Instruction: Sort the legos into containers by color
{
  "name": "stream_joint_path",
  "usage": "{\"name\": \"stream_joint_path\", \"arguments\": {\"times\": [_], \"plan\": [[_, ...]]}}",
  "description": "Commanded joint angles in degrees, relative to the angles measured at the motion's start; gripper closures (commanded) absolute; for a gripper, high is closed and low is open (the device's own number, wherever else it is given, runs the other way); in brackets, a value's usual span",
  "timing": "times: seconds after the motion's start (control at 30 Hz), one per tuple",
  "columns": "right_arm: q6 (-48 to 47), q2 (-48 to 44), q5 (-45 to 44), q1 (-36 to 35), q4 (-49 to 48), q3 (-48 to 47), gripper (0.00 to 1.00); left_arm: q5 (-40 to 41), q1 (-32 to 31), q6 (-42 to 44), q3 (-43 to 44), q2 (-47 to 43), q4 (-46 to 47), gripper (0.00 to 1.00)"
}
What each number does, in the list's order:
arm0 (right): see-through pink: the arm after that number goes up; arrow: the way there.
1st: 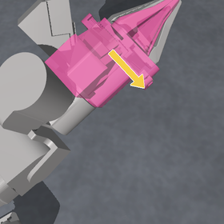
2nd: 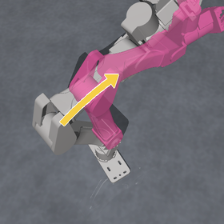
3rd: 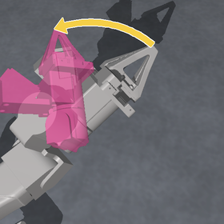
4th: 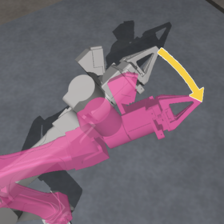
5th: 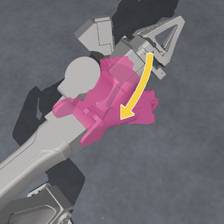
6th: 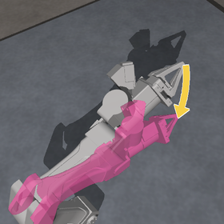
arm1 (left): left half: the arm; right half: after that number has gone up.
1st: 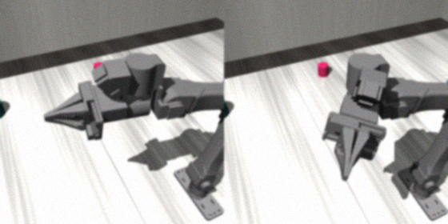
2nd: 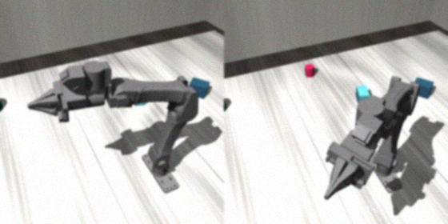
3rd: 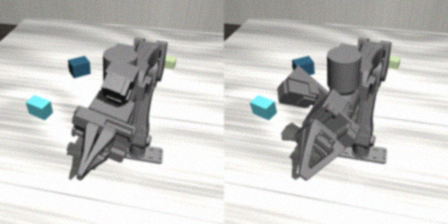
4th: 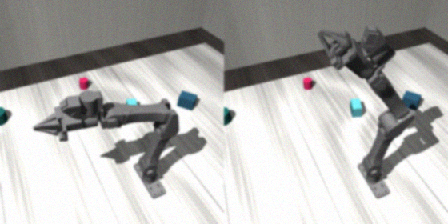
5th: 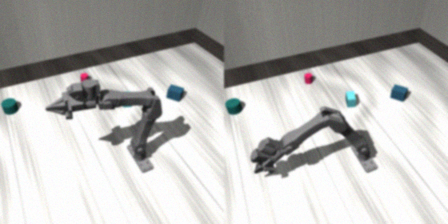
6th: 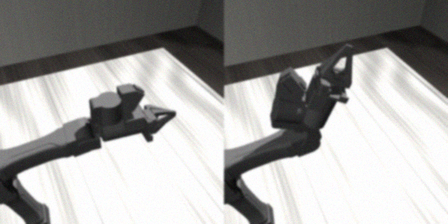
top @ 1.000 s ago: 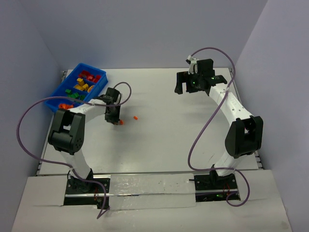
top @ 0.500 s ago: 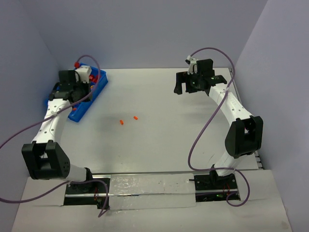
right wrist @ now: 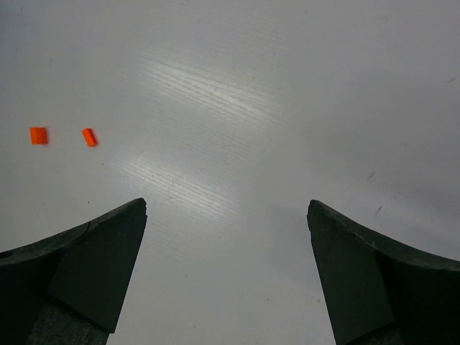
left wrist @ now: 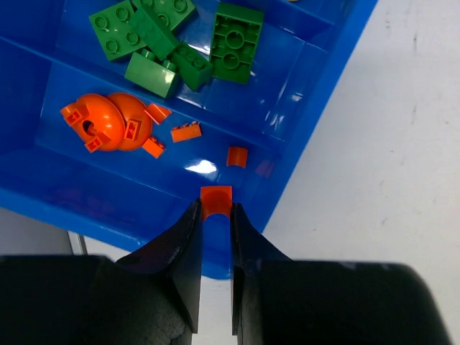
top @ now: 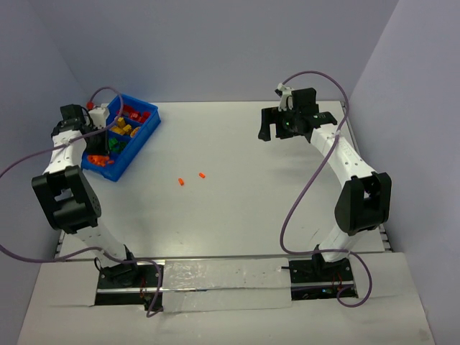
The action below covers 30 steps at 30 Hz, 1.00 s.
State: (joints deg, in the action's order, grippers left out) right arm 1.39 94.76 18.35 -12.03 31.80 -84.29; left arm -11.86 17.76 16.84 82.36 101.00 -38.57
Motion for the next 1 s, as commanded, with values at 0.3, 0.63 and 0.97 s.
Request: {"name": "stream_joint_path", "arguments": {"times": [0.3, 0.63, 0.97], "plan": [[-0.73, 0.69, -0.24, -0.45, 0.68, -1.97, 0.00, 3.25, 1.10, 3.11, 6.11, 7.77, 0.85, 0.88], [-0.77, 1.22, 0.37, -0.45, 0.98, -2.54, 0.00, 2.28, 2.02, 3.20, 8.16, 5.43, -0.58, 0.39], [-0.76, 1.04, 0.41, -0.64, 0.91, -2.44, 0.00, -15.80, -4.32, 8.25, 7.30, -3.70, -5.78, 0.40]]}}
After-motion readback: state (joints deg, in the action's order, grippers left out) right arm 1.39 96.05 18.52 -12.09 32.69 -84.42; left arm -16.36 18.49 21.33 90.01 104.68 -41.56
